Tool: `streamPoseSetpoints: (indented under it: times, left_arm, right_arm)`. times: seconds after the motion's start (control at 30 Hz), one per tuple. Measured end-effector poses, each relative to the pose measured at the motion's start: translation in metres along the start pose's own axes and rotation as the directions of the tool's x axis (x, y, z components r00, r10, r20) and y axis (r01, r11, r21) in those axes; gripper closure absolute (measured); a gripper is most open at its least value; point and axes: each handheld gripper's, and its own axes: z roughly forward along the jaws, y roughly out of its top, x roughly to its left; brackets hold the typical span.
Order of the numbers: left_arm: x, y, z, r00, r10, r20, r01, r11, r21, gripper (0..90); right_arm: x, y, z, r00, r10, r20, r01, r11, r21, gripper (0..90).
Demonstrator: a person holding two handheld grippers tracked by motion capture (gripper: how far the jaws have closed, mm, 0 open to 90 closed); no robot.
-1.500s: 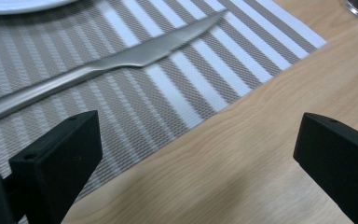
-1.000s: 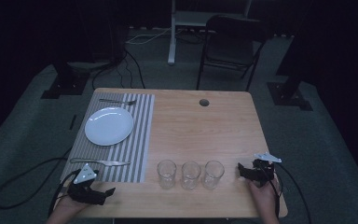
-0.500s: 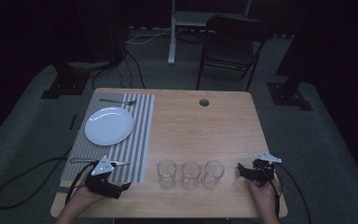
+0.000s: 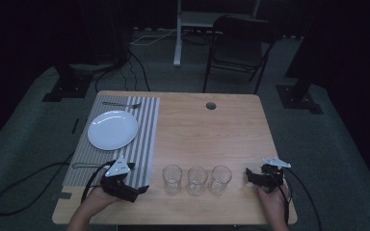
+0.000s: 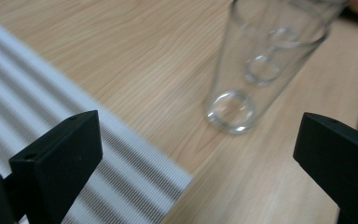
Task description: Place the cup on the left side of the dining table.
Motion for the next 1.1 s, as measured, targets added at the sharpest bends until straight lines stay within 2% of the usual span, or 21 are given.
streamPoseSetpoints:
  times: [0.23, 0.33, 0.53, 0.73, 0.87, 1.1]
  left_arm:
    - [-0.008, 0.020, 0.014, 0.9987, 0.048, 0.019, -0.048, 0.9986, 0.022, 1.6]
    - [-0.011, 0.028, 0.017, 0.9974, 0.058, 0.042, -0.059, 0.9982, 0.013, 1.6]
    - [-0.018, 0.043, 0.027, 0.9938, 0.098, 0.053, -0.099, 0.9949, 0.020, 1.6]
    - [-0.022, 0.052, 0.037, 0.9913, 0.104, 0.080, -0.106, 0.9940, 0.024, 1.6]
    - [-0.027, 0.059, 0.044, 0.9867, 0.125, 0.104, -0.130, 0.9905, 0.046, 1.6]
    - [-0.035, 0.073, 0.053, 0.9796, 0.154, 0.129, -0.162, 0.9856, 0.050, 1.6]
  right_arm:
    - [0.000, 0.000, 0.000, 1.0000, 0.000, 0.000, 0.000, 1.000, 0.000, 11.9]
    - [0.000, 0.000, 0.000, 1.0000, 0.000, 0.000, 0.000, 1.000, 0.000, 11.9]
    - [0.000, 0.000, 0.000, 1.0000, -0.001, 0.000, 0.001, 1.000, 0.000, 11.9]
    - [0.000, 0.000, 0.000, 1.0000, -0.001, 0.000, 0.001, 1.000, 0.001, 11.9]
    - [0.000, 0.000, 0.000, 1.0000, -0.002, 0.000, 0.002, 1.000, 0.000, 11.9]
    - [0.000, 0.000, 0.000, 1.0000, -0.001, 0.000, 0.001, 1.000, 0.000, 11.9]
